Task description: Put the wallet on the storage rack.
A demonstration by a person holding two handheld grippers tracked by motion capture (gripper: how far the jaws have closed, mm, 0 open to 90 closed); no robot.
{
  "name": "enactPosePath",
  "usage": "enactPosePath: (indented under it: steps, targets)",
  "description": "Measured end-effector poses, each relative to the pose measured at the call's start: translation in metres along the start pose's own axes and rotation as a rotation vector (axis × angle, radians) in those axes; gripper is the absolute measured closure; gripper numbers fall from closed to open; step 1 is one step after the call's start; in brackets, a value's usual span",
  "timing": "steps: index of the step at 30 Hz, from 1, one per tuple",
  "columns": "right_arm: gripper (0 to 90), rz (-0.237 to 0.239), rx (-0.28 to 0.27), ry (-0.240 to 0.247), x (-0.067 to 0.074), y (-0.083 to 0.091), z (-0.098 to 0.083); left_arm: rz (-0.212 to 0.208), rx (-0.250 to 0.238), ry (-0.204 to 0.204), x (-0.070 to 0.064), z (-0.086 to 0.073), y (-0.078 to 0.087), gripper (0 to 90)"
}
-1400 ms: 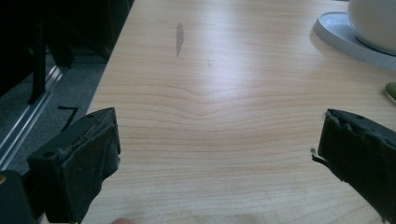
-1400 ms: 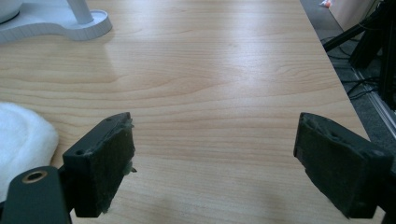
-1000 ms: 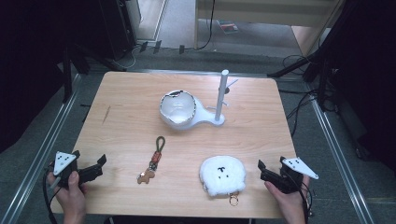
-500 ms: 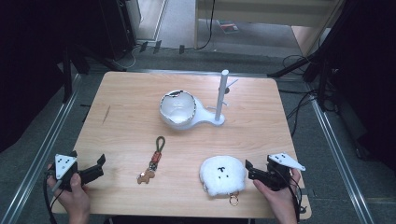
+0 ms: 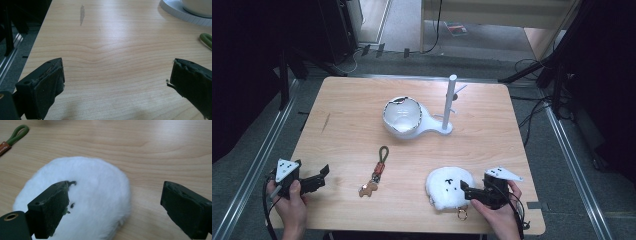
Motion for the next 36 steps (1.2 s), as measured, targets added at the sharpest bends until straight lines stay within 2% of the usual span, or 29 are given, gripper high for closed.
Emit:
enactPosePath:
  steps: [1, 4, 7, 8, 11, 16, 21, 24, 25, 26, 27, 28, 29, 30, 36]
  targets:
    - [8.8, 0.006, 0.021, 0.002, 0.004, -0.001, -0.005, 0.007, 0.022, -0.024, -0.002, -0.001, -0.002, 0.0]
    - [9.2, 0.019, 0.045, 0.004, 0.009, -0.003, -0.009, 0.001, 0.034, -0.032, -0.003, -0.001, -0.004, 0.0]
    - [11.0, 0.022, 0.061, -0.003, 0.009, -0.005, -0.012, -0.008, 0.032, -0.013, -0.002, -0.001, -0.004, 0.0]
    - [11.7, 0.029, 0.083, -0.023, 0.008, -0.008, -0.015, -0.012, 0.026, -0.005, -0.002, 0.000, -0.004, 0.0]
    - [13.1, 0.025, 0.104, -0.036, 0.006, -0.010, -0.018, -0.019, 0.023, 0.013, 0.000, 0.000, -0.004, 0.0]
    - [15.1, 0.077, 0.128, -0.060, 0.007, -0.014, -0.022, -0.022, 0.022, 0.015, -0.001, 0.000, -0.004, 0.0]
    - [17.4, 0.085, 0.127, -0.067, 0.008, -0.016, -0.021, -0.025, 0.021, 0.015, -0.001, 0.000, -0.003, 0.0]
    - [19.6, 0.082, 0.123, -0.054, 0.009, -0.016, -0.022, -0.026, 0.023, 0.017, -0.001, 0.000, -0.004, 0.0]
    - [20.7, 0.059, 0.117, -0.025, 0.009, -0.017, -0.023, -0.025, 0.025, 0.016, -0.001, -0.001, -0.004, 0.0]
    - [19.9, -0.003, 0.107, 0.060, 0.010, -0.019, -0.025, -0.024, 0.025, 0.014, -0.001, -0.001, -0.004, 0.0]
    - [19.9, -0.003, 0.107, 0.060, 0.010, -0.019, -0.025, -0.022, 0.025, 0.012, -0.001, -0.001, -0.004, 0.0]
    - [21.4, -0.027, 0.105, 0.078, 0.013, -0.020, -0.026, -0.022, 0.027, 0.011, -0.001, -0.001, -0.004, 0.0]
    - [21.4, -0.027, 0.105, 0.078, 0.013, -0.020, -0.026, -0.022, 0.027, 0.011, -0.001, -0.001, -0.004, 0.0]
    - [27.9, -0.012, 0.098, 0.088, 0.015, -0.019, -0.026, -0.022, 0.027, 0.014, -0.001, -0.001, -0.004, 0.0]
    - [34.0, -0.023, 0.101, 0.094, 0.017, -0.018, -0.027, -0.020, 0.032, 0.010, -0.001, -0.001, -0.004, 0.0]
Point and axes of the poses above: each handheld gripper's, and its own axes: y roughly backward along the jaws, z roughly out of its top, x roughly to its left, the point moved 9 cm from there along -y, roughly forward along the jaws, and after that the axes turned 8 degrees about -z, right-handed, at the moved point
